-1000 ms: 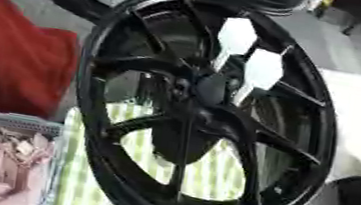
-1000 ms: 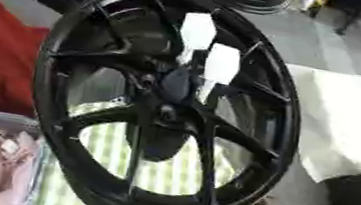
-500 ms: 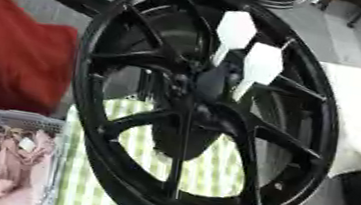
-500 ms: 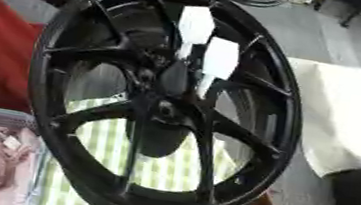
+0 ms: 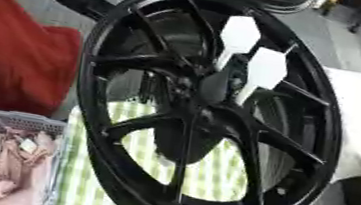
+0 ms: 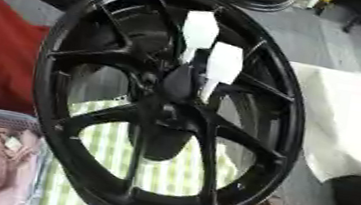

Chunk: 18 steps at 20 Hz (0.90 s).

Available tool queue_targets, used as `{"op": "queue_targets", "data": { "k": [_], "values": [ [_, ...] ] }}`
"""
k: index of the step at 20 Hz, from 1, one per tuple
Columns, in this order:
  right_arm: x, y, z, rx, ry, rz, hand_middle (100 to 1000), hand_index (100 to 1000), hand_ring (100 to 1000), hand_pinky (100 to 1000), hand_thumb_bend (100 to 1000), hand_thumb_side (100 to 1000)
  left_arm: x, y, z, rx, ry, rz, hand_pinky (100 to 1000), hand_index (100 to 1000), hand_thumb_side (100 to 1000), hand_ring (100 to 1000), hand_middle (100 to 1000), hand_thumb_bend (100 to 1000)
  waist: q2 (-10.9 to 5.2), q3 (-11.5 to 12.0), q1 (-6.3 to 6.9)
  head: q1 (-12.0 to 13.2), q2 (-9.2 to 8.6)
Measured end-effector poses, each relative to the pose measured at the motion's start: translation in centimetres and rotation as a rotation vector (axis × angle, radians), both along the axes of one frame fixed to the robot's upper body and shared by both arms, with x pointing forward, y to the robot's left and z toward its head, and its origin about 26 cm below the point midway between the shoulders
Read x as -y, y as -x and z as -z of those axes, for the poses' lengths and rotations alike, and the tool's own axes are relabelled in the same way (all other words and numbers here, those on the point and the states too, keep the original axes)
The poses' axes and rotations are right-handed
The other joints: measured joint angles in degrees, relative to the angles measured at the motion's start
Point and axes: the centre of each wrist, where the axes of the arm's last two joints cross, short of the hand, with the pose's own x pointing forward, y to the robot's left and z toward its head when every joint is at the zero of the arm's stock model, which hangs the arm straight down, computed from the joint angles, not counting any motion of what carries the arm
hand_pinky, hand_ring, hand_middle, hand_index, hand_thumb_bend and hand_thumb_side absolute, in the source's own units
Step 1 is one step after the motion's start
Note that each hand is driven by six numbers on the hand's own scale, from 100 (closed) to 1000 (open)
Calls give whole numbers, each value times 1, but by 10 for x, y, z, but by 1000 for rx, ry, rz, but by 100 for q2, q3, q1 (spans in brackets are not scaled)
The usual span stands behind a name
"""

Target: Pull the pin out of the wheel hub.

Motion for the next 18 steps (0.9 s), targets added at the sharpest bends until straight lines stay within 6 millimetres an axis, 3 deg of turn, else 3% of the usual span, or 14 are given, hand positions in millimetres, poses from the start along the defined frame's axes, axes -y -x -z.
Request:
{"op": "queue_targets", "data": {
  "k": [18],
  "values": [
    [-9,-11,48,-68,-1,31,794,831,813,794,471,247,3,-2,-4,4,-4,21,1000,850,676,673,643,100,69,308,-131,-215,-152]
  ]
}}
